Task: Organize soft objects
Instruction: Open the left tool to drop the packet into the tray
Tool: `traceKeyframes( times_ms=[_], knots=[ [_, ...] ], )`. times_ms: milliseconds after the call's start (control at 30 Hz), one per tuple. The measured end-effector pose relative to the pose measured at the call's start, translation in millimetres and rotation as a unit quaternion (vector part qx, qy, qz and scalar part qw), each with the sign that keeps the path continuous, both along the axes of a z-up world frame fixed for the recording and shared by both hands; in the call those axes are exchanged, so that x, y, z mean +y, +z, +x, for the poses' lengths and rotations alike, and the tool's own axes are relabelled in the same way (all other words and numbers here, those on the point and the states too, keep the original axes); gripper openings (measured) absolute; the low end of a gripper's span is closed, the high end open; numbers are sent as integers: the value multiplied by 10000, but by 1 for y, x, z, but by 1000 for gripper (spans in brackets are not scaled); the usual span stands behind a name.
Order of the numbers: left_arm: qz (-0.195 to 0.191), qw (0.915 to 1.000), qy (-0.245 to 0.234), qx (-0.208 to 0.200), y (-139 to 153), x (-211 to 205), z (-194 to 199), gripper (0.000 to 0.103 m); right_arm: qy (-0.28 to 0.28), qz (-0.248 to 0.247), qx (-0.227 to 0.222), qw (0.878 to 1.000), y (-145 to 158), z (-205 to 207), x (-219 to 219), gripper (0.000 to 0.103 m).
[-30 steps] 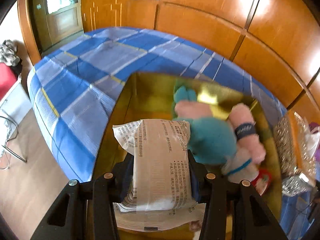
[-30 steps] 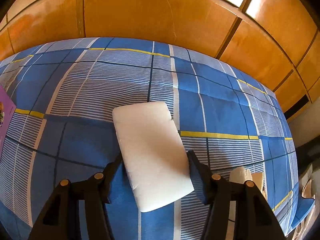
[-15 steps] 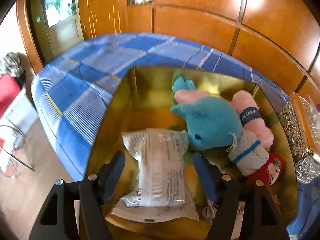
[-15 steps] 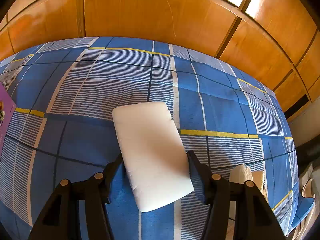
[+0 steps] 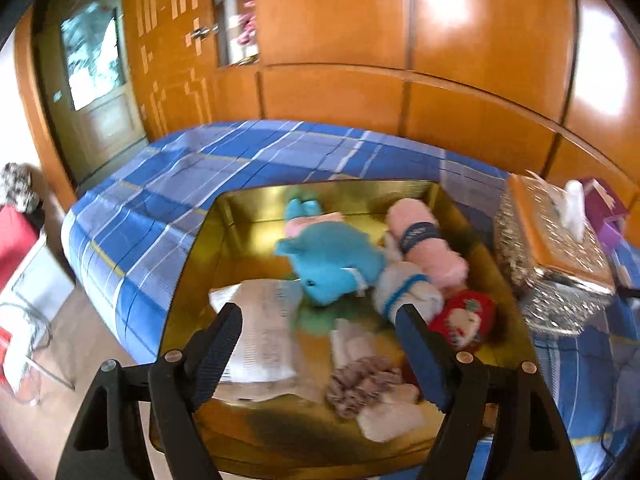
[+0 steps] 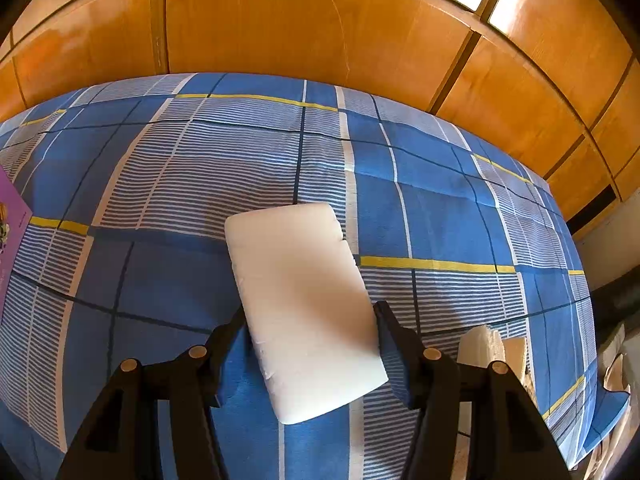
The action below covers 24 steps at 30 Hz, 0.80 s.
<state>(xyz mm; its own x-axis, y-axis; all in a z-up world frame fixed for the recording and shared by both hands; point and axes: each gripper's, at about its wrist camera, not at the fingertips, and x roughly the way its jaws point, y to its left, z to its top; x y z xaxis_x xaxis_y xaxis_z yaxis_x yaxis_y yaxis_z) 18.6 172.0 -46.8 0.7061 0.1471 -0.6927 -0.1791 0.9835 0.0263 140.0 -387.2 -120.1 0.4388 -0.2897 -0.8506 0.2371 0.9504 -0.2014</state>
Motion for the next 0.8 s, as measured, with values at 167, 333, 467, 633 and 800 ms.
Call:
traceKeyframes(
  times_ms=[167, 333, 467, 633, 800],
  knots=[
    [112, 9994, -341, -22, 2, -23, -4, 80, 75, -119, 0, 9999, 0, -1, 3, 58],
    [78, 9983, -570, 60, -3, -39, -6, 80, 115, -170, -3, 9998, 1, -2, 4, 57],
    [213, 9970, -746, 67, -5, -52, -8, 80, 121, -183, 5, 9998, 1, -2, 5, 56],
    [286, 9951, -947, 52, -4, -63, -11, 80, 102, -114, 14, 9999, 1, -2, 4, 54],
    [284, 9943, -1027, 77, -5, -67, -14, 80, 43, -33, 17, 10000, 1, -1, 3, 54]
  ],
)
